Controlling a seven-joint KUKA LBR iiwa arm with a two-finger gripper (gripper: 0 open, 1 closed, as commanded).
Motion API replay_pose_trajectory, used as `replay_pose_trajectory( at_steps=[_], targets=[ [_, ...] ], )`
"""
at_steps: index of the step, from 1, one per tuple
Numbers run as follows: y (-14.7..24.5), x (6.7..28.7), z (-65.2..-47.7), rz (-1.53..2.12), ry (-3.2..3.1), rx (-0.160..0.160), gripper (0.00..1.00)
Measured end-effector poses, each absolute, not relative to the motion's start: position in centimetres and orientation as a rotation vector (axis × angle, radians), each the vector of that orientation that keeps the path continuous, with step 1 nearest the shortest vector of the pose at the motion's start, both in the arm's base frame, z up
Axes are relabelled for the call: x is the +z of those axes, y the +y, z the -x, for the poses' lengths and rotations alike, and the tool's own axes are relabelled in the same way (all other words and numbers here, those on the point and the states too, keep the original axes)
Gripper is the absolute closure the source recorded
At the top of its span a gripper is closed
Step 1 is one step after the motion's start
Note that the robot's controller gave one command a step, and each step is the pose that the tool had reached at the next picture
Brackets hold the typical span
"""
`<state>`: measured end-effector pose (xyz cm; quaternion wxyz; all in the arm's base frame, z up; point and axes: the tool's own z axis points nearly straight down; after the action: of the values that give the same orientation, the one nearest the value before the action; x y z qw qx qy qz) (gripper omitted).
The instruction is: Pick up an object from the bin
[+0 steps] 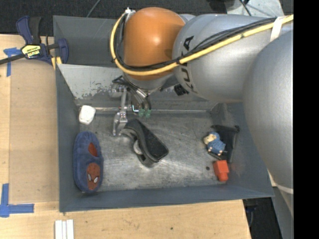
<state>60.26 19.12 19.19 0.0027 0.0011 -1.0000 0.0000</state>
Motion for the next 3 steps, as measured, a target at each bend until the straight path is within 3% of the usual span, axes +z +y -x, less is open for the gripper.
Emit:
replay_pose_trajectory(
  at_steps=[1, 2, 3],
  targets=[
    [13.1, 8.2, -62.7, -0.022, -3.147, -0.003, 0.00],
    [13.1, 8.1, -62.7, -0.017, -3.146, -0.005, 1.00],
    [11.9, 13.9, -57.4, -0.033, -3.143, 0.002, 1.00]
  ],
)
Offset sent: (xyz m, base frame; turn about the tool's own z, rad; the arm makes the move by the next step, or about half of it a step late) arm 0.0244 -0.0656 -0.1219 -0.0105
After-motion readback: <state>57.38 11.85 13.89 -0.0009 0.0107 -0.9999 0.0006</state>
